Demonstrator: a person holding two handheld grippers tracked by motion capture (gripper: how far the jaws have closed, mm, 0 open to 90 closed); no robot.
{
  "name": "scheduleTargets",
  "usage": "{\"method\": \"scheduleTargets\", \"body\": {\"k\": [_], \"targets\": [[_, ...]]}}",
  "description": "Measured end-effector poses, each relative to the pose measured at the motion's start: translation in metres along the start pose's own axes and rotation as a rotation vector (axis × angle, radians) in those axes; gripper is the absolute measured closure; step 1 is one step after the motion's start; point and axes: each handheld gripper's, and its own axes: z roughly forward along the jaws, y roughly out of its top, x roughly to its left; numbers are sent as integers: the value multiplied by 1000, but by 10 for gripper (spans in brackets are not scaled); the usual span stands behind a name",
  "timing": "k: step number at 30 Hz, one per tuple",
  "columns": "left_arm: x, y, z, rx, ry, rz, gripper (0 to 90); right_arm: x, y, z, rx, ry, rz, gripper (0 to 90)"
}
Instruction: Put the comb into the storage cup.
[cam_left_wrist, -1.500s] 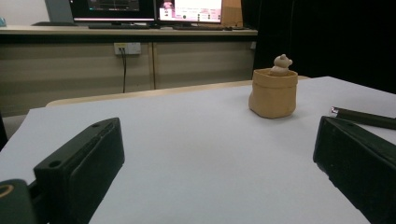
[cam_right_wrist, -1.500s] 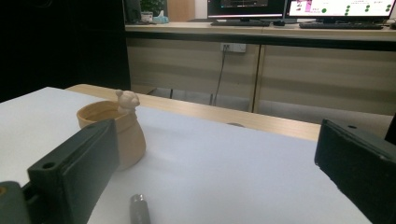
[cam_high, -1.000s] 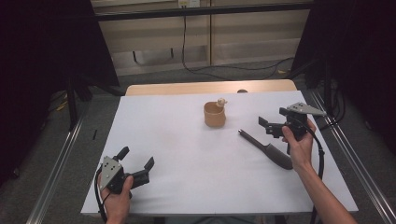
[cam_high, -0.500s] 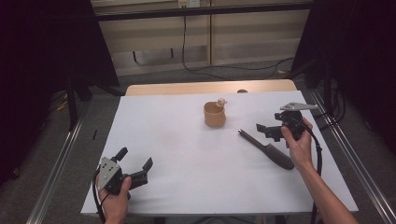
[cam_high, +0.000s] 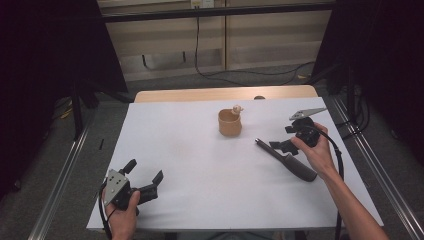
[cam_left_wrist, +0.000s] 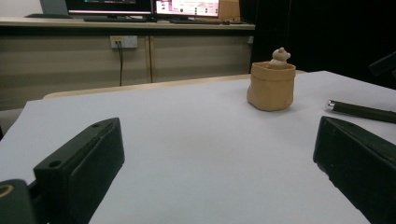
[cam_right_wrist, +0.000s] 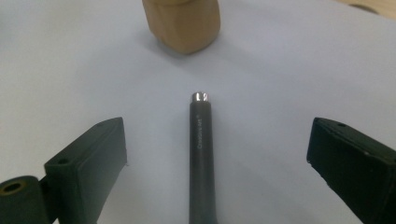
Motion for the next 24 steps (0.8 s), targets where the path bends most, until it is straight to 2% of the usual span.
{"method": "scheduleTargets", "body": {"k": [6,12,15,21,24], "targets": [[-2,1,-2,-11,9,23,20,-4,3,8,106,37,-22,38],[-1,0,0,0,5,10,20,-2,4,11,150,72,-29,58],[-1,0,0,8,-2,24,20,0,3,11,181,71,-59,120],[-1,0,2,19,-10,17,19,0,-1,14,288,52,-62,144],[-1,0,2,19,-12,18,19,-1,-3,17,316,58,-61,140]]}}
